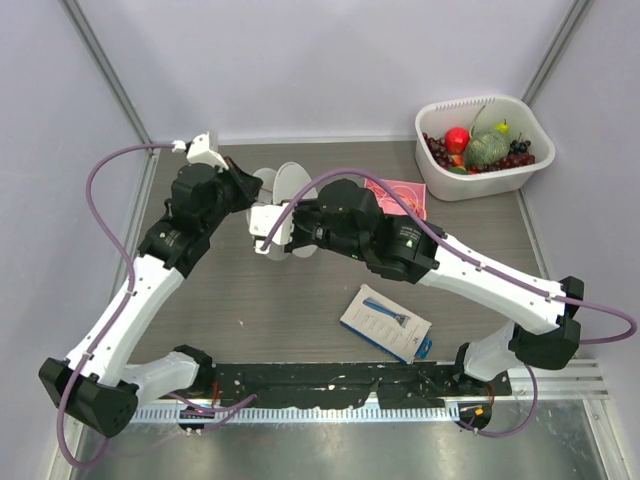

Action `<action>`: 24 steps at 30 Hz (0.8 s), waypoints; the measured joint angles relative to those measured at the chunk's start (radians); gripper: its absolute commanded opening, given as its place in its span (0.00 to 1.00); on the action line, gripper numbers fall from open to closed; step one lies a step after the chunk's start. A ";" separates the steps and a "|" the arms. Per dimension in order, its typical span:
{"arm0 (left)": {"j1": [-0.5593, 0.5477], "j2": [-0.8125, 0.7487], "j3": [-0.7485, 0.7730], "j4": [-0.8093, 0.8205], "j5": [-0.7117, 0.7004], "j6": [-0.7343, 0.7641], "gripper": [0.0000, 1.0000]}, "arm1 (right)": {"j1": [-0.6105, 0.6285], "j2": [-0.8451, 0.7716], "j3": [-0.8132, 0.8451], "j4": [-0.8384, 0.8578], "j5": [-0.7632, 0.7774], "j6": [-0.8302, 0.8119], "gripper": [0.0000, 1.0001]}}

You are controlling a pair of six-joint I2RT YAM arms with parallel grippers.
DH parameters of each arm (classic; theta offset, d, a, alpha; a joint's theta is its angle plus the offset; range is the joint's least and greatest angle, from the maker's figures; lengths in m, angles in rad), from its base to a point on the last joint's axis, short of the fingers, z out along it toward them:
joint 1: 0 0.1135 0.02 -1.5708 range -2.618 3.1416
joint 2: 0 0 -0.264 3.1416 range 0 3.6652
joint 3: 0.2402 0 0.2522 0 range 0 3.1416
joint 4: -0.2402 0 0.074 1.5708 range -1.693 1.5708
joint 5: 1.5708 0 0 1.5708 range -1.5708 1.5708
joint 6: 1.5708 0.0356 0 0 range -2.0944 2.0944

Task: Wrap the cables

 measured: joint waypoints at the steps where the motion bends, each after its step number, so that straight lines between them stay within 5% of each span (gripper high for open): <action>1: -0.007 -0.005 -0.003 0.000 -0.003 0.010 0.00 | 0.000 0.002 0.001 0.007 0.014 -0.007 0.01; 13: -0.096 -0.115 -0.106 0.047 0.016 0.199 0.00 | -0.024 0.017 0.004 0.036 0.060 -0.069 0.01; 24: -0.127 -0.189 -0.193 0.156 0.206 0.355 0.00 | -0.104 0.017 0.011 0.013 0.003 -0.079 0.01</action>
